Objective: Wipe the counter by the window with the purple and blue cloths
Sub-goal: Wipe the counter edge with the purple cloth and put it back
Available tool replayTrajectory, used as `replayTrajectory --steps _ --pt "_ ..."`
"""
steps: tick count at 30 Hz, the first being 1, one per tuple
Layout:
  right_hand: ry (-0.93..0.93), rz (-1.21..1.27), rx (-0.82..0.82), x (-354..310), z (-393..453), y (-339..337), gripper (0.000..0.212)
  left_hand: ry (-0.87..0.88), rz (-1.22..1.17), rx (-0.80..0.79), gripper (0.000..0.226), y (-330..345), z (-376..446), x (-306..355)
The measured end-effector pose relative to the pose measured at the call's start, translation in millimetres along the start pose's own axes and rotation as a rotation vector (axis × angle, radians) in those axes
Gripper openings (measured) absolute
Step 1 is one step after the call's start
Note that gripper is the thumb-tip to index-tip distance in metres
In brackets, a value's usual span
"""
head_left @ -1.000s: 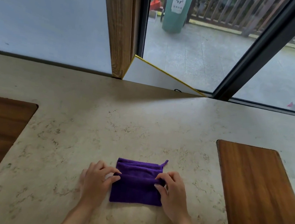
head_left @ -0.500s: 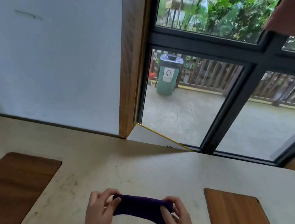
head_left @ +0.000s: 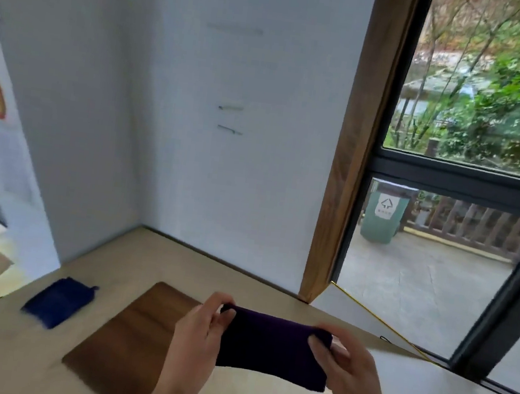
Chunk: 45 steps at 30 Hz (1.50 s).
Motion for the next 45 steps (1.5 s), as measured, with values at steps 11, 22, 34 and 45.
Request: replayTrajectory --steps 11,22,34,45 --pt "-0.068 0.050 -0.166 -53.3 10.3 217.7 0.025 -0.147 0.141 0.435 0.013 -196.4 -2.6 -94.6" --pt "-0.160 0.082 -0.086 -91.4 27.9 455.9 0.022 -0.104 0.078 0.435 0.013 -395.9 52.8 -206.2" --pt "-0.017 0.123 -0.082 -60.4 129.4 592.1 0.024 -0.232 -0.208 0.222 0.022 -464.1 187.8 -333.9" --pt "0.282 0.160 0.060 43.3 254.6 656.9 0.024 -0.359 -0.264 -0.105 0.020 -417.8 352.9 -466.1"
Point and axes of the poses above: each hand's wrist, its own z-axis towards the middle knuckle, its own y-axis out of the palm, x = y × z, the point moved 3 cm from there along z, towards the middle knuckle, and after that the axes turned 6 degrees about -z, right-handed, at the moved point
